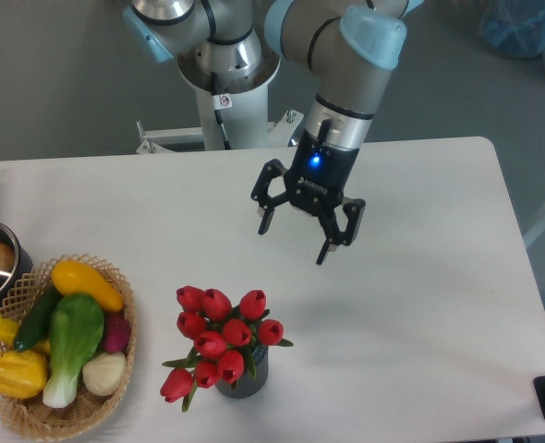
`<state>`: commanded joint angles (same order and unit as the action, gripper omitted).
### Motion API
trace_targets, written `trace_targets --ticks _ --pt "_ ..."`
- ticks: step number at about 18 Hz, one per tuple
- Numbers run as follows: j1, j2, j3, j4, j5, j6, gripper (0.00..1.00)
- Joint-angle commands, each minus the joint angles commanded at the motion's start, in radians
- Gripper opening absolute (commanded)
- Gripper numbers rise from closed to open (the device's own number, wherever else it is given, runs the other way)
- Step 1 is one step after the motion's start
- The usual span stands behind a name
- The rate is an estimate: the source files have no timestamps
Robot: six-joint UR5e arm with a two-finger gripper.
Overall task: Pick up the flowers from the vase
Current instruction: 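Move the open gripper over the red tulip bouquet and lower it, then close the gripper around the tulip stems above the vase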
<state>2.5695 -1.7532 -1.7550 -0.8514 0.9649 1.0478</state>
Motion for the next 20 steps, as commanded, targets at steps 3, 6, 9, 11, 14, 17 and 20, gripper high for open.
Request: trace_targets --ticks 3,6,9,11,14,17,20 --pt "-0.032 -0.045 0.037 0.008 -0.009 -0.044 1.0" --pt "-0.041 -0.092 0.058 0.037 -0.017 -0.048 1.0" --pt "-0.043 -0.138 0.094 0.072 -0.081 -0.049 1.0" --pt "-0.034 -0.158 0.109 0.077 -0.129 -0.049 1.0" --pt "-0.022 -0.176 0.127 0.078 -0.175 -0.048 1.0" --pt "-0.017 -0.187 0.132 0.078 -0.212 -0.048 1.0" --pt "-0.014 -0.199 0.132 0.078 -0.23 -0.046 1.0"
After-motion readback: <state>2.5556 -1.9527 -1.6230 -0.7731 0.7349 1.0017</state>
